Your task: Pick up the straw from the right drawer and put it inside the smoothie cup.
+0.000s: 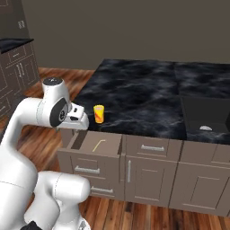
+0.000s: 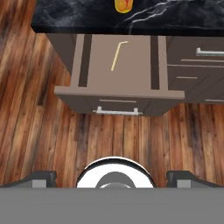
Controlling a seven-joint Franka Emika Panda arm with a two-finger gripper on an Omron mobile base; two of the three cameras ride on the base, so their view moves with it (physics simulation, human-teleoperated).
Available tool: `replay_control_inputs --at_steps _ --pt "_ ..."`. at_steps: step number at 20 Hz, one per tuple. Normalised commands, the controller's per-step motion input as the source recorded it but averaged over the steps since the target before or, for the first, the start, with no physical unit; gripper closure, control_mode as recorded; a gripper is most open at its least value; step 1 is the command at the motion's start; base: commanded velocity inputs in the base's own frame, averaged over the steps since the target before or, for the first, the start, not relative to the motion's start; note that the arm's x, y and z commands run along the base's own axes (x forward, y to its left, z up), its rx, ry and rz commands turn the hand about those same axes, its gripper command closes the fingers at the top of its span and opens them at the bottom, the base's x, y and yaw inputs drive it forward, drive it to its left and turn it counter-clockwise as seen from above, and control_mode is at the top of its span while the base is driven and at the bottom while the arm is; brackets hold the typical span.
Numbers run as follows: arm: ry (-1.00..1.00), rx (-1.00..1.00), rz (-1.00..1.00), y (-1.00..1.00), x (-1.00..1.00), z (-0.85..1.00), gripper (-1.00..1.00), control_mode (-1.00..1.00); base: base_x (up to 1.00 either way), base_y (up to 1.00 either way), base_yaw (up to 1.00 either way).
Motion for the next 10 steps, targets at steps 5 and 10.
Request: replay_control_inputs --at_steps 5,10 --pt "0.0 0.0 0.0 0.0 0.0 0.0 -1.0 1.0 0.02 0.0 0.0" --pt "-0.01 0.0 0.0 0.0 0.29 -0.16 -1.0 -1.0 0.0 0.0 0.0"
